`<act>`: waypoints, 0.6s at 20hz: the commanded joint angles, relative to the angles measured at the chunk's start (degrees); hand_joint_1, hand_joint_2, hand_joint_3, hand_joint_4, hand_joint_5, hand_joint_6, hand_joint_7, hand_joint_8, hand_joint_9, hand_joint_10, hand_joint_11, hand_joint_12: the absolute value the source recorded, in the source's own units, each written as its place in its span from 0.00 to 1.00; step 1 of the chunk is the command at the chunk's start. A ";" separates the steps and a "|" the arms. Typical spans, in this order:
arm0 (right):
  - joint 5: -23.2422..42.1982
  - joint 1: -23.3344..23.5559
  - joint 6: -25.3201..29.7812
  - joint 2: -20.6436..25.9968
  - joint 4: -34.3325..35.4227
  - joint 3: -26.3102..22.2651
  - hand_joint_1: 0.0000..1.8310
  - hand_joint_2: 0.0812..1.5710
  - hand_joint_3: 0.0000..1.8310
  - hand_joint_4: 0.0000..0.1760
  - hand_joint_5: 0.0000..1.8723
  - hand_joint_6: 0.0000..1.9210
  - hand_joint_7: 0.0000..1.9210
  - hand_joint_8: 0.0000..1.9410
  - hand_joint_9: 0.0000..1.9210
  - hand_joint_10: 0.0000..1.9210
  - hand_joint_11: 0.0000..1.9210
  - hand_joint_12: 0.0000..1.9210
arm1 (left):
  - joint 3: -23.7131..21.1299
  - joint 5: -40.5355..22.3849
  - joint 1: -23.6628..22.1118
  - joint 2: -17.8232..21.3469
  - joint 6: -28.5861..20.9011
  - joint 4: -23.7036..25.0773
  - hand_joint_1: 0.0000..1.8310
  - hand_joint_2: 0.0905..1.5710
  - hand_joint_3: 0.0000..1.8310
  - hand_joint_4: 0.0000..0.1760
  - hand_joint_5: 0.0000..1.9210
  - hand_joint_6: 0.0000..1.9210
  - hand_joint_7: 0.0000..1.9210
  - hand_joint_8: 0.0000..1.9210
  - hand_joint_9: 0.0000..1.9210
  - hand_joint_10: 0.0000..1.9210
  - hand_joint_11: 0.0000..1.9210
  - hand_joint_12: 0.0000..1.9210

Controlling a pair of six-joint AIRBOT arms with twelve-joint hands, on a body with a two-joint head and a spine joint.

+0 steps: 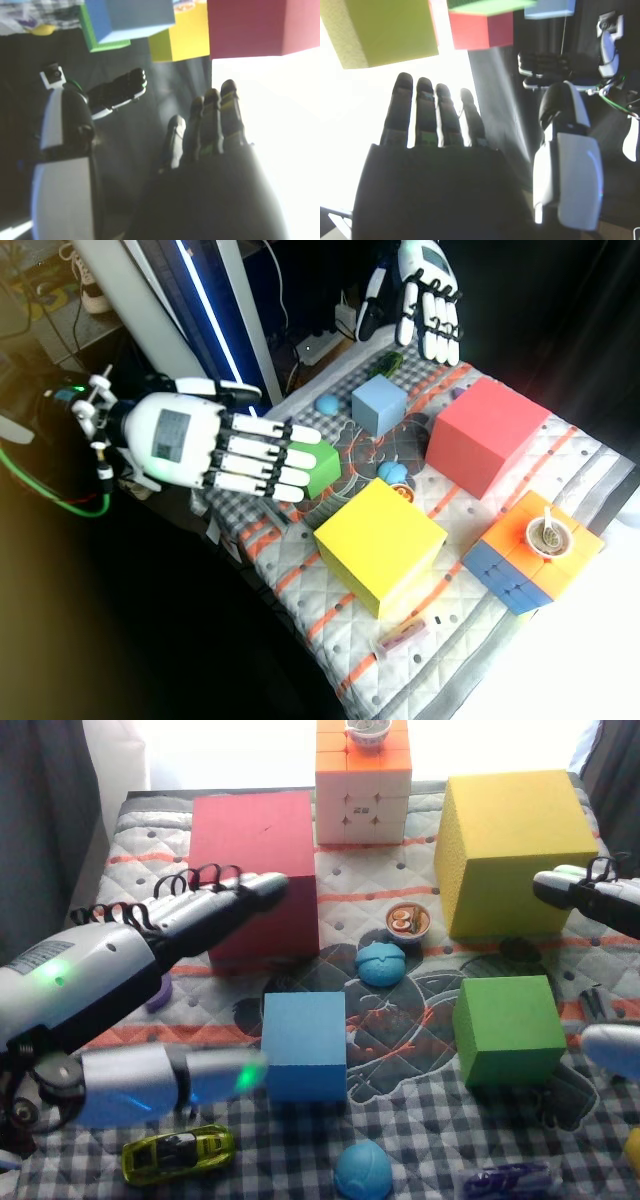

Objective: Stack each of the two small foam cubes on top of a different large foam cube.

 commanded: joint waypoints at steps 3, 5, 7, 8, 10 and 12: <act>6.35 0.67 0.25 -0.50 0.74 -0.03 0.26 0.72 0.01 0.00 0.00 0.00 0.00 0.00 0.00 0.10 0.00 0.66 | 0.37 -5.11 -1.27 -1.44 -0.17 0.72 0.17 0.79 0.00 0.17 0.00 0.00 0.00 0.00 0.00 0.00 0.00 0.00; 6.23 0.70 0.25 -0.89 0.79 -0.01 0.26 0.71 0.00 0.00 0.00 0.00 0.00 0.00 0.00 0.04 0.00 0.66 | 0.61 -4.29 -1.37 -1.99 -0.17 0.68 0.19 0.77 0.00 0.26 0.00 0.00 0.00 0.00 0.00 0.00 0.00 0.00; 6.00 0.77 0.25 -1.12 0.80 0.05 0.28 0.69 0.00 0.00 0.00 0.00 0.00 0.00 0.00 0.07 0.00 0.72 | 0.62 -3.79 -1.38 -2.26 -0.17 0.67 0.24 0.74 0.00 0.40 0.00 0.00 0.00 0.00 0.00 0.00 0.00 0.00; 5.75 0.86 0.25 -1.23 0.80 0.11 0.28 0.68 0.00 0.00 0.00 0.00 0.00 0.00 0.00 0.05 0.00 0.74 | 0.63 -3.31 -1.38 -2.38 -0.17 0.67 0.25 0.73 0.00 0.49 0.00 0.00 0.00 0.00 0.00 0.00 0.00 0.00; 4.38 1.47 0.25 -1.95 0.74 0.55 0.26 0.67 0.00 0.00 0.00 0.00 0.00 0.00 0.00 0.03 0.00 0.76 | 0.73 -1.55 -1.39 -2.73 -0.15 0.71 0.26 0.72 0.00 0.58 0.00 0.00 0.00 0.00 0.00 0.00 0.00 0.00; 2.81 2.15 0.25 -3.00 0.70 1.28 0.28 0.65 0.00 0.00 0.00 0.00 0.00 0.00 0.00 0.05 0.00 0.73 | 1.12 0.36 -1.41 -3.38 -0.16 0.65 0.28 0.70 0.00 0.58 0.00 0.00 0.00 0.00 0.00 0.00 0.00 0.00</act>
